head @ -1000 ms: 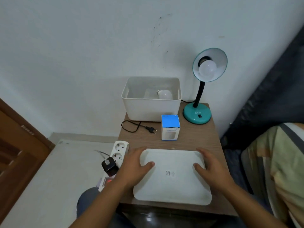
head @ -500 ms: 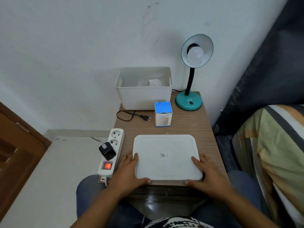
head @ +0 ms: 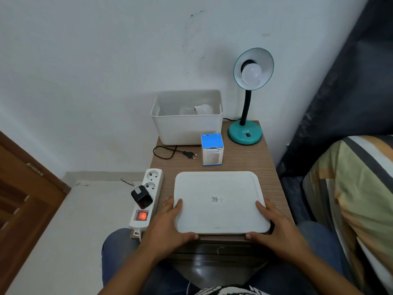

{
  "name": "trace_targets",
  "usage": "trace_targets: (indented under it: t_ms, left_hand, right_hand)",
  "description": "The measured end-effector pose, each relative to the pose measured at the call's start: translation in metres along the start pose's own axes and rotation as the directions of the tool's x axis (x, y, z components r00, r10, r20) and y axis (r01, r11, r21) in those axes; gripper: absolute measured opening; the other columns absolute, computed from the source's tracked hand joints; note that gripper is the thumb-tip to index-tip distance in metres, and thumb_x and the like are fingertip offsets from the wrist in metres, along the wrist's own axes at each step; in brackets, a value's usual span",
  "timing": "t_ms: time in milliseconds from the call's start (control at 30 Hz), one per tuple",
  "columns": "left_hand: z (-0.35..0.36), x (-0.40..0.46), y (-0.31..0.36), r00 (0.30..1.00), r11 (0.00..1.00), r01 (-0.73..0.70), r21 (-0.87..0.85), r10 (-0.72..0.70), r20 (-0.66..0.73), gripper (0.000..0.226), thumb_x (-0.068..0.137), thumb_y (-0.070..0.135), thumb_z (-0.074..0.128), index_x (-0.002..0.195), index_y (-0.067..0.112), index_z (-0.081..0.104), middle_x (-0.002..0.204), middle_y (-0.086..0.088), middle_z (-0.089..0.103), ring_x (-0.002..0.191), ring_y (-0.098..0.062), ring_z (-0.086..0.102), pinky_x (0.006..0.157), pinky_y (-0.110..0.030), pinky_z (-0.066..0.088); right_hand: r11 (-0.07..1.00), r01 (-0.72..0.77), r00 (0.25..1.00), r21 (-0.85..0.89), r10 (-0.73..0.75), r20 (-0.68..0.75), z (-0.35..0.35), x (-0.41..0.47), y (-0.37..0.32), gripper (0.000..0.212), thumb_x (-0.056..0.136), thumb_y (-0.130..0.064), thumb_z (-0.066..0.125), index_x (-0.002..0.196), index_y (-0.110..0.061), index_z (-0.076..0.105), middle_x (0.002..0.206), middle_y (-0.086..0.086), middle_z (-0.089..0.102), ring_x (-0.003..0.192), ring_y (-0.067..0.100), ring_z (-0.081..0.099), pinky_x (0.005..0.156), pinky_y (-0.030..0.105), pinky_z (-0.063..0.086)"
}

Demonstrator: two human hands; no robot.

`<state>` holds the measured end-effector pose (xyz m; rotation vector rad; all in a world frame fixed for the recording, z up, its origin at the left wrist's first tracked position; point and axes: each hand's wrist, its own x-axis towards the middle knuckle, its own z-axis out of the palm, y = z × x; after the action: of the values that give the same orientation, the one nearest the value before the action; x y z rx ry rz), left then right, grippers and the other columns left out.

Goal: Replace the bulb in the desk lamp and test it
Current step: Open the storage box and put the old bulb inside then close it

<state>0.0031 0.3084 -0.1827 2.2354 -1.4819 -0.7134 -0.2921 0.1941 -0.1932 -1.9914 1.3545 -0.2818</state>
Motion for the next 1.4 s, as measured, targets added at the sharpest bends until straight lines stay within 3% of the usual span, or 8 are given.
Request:
trace_targets:
  t_ms: [200, 367, 500, 700, 967, 1067, 1200, 1400]
  left_hand:
    - [-0.027, 0.009, 0.018, 0.994, 0.998, -0.037, -0.053, 0.032, -0.1, 0.118, 0.064, 0.061, 0.081, 0.158, 0.028, 0.017, 0.162, 0.019, 0.002, 0.151, -0.009, 0.009, 0.119, -0.027, 0.014]
    - [-0.059, 0.028, 0.036, 0.986, 0.994, -0.067, -0.083, 0.053, -0.161, 0.115, 0.065, 0.058, 0.083, 0.157, 0.029, 0.021, 0.163, 0.015, 0.009, 0.149, -0.009, 0.015, 0.117, -0.029, 0.022]
    - [-0.084, 0.046, 0.041, 0.977, 0.988, -0.09, -0.122, 0.064, -0.202, 0.111, 0.064, 0.057, 0.085, 0.155, 0.031, 0.026, 0.159, 0.023, 0.012, 0.147, -0.013, 0.026, 0.116, -0.038, 0.031]
    - [-0.12, 0.084, 0.039, 0.967, 0.986, -0.104, -0.128, 0.07, -0.245, 0.116, 0.066, 0.051, 0.087, 0.156, 0.03, 0.017, 0.161, 0.017, 0.015, 0.148, -0.015, 0.024, 0.115, -0.034, 0.03]
    - [-0.171, 0.158, 0.029, 0.97, 0.987, -0.083, -0.14, 0.047, -0.239, 0.122, 0.061, 0.051, 0.089, 0.158, 0.026, 0.02, 0.163, 0.014, 0.018, 0.147, -0.012, 0.026, 0.118, -0.035, 0.03]
    - [-0.184, 0.186, 0.028, 0.972, 0.982, -0.086, -0.169, 0.045, -0.229, 0.121, 0.06, 0.046, 0.091, 0.157, 0.023, 0.023, 0.162, 0.014, 0.02, 0.147, -0.01, 0.025, 0.119, -0.034, 0.028]
    - [-0.194, 0.217, 0.025, 0.979, 0.978, -0.072, -0.196, 0.031, -0.203, 0.118, 0.062, 0.041, 0.092, 0.157, 0.021, 0.025, 0.162, 0.013, 0.022, 0.147, -0.011, 0.027, 0.117, -0.033, 0.029]
    - [-0.196, 0.249, 0.018, 0.987, 0.976, -0.06, -0.208, 0.027, -0.159, 0.117, 0.063, 0.04, 0.091, 0.157, 0.019, 0.024, 0.162, 0.013, 0.021, 0.145, -0.011, 0.03, 0.116, -0.031, 0.031]
  right_hand:
    - [0.994, 0.056, 0.996, -0.089, -0.062, -0.057, -0.026, 0.014, -0.022, 0.106, 0.066, -0.065, 0.072, 0.151, -0.036, 0.016, 0.16, -0.013, 0.006, 0.146, 0.013, 0.015, 0.115, 0.036, 0.023]
    - [0.989, 0.108, 0.988, -0.097, -0.118, -0.099, -0.05, 0.038, -0.044, 0.102, 0.069, -0.063, 0.07, 0.15, -0.037, 0.014, 0.158, -0.017, 0.003, 0.145, 0.015, 0.019, 0.115, 0.041, 0.029]
    - [0.982, 0.163, 0.978, -0.092, -0.174, -0.12, -0.065, 0.063, -0.068, 0.099, 0.069, -0.063, 0.068, 0.148, -0.039, 0.013, 0.154, -0.021, 0.003, 0.146, 0.013, 0.017, 0.114, 0.043, 0.031]
    - [0.977, 0.212, 0.968, -0.009, -0.211, -0.135, -0.075, 0.114, -0.104, 0.109, 0.069, -0.057, 0.074, 0.153, -0.03, 0.009, 0.152, -0.022, 0.005, 0.143, 0.003, 0.01, 0.117, 0.032, 0.018]
    - [0.975, 0.205, 0.97, 0.08, -0.192, -0.152, -0.083, 0.186, -0.144, 0.109, 0.07, -0.045, 0.08, 0.152, -0.027, 0.011, 0.157, -0.013, 0.017, 0.144, 0.009, 0.018, 0.117, 0.033, 0.023]
    - [0.978, 0.2, 0.969, 0.059, -0.188, -0.161, -0.086, 0.212, -0.155, 0.11, 0.067, -0.05, 0.081, 0.152, -0.025, 0.015, 0.159, -0.009, 0.016, 0.145, 0.01, 0.019, 0.115, 0.029, 0.022]
    - [0.985, 0.173, 0.975, 0.026, -0.167, -0.15, -0.087, 0.242, -0.164, 0.11, 0.067, -0.053, 0.079, 0.152, -0.024, 0.016, 0.159, -0.008, 0.018, 0.143, 0.013, 0.025, 0.115, 0.033, 0.028]
    - [0.985, 0.163, 0.982, 0.062, -0.156, -0.107, -0.083, 0.274, -0.166, 0.113, 0.064, -0.055, 0.079, 0.152, -0.022, 0.017, 0.161, -0.006, 0.014, 0.145, 0.013, 0.021, 0.117, 0.036, 0.026]
